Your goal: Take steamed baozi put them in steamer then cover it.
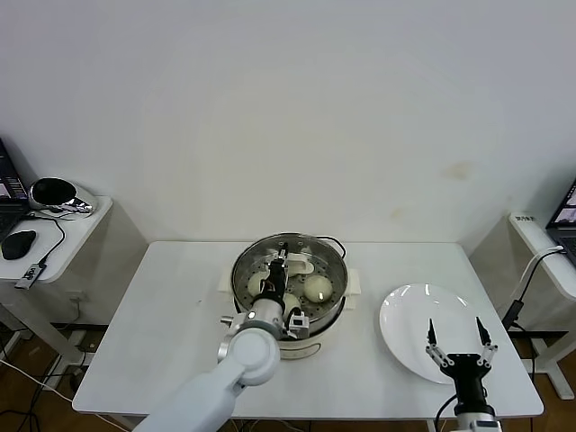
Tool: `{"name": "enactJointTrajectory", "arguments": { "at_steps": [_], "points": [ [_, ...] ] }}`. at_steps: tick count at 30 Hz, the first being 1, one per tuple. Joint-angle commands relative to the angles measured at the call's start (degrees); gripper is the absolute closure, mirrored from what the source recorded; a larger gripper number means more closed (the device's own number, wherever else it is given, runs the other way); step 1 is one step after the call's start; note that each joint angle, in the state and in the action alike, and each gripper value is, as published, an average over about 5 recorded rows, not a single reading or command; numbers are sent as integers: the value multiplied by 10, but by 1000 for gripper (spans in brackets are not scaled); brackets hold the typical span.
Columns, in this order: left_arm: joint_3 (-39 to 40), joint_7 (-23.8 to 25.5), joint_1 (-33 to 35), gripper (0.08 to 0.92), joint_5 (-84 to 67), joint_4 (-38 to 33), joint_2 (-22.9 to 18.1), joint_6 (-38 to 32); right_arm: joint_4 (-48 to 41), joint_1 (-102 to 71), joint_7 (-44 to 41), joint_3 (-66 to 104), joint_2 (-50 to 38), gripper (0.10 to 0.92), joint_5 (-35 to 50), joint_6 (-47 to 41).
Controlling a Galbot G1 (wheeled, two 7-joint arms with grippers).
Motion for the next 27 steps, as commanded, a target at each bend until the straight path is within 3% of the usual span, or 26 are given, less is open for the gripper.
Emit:
{"name": "enactJointTrajectory", "arguments": {
  "at_steps": [1, 8, 17, 22, 25, 27],
  "points": [
    [-3, -17, 4, 811, -17, -5, 0, 1, 1, 0, 0, -1, 0, 203, 0, 1],
    [-20, -58, 45, 611, -68, -65, 22, -1, 2, -1, -1, -3, 0, 203, -1, 0],
    [-100, -131, 218, 351, -183, -212, 76, -79, 2, -3, -1, -2, -1, 203, -1, 1],
    [-233, -175, 369, 222, -320, -284, 80, -230, 6, -5, -2, -7, 0, 203, -2, 2],
    [-357, -223, 473, 185, -451, -290, 43, -362, 11, -8, -2, -12, 0, 203, -2, 3],
    [-428, -260, 526, 179, -548, -286, 19, -410, 12, -11, -3, -16, -1, 203, -2, 3]
  ]
}}
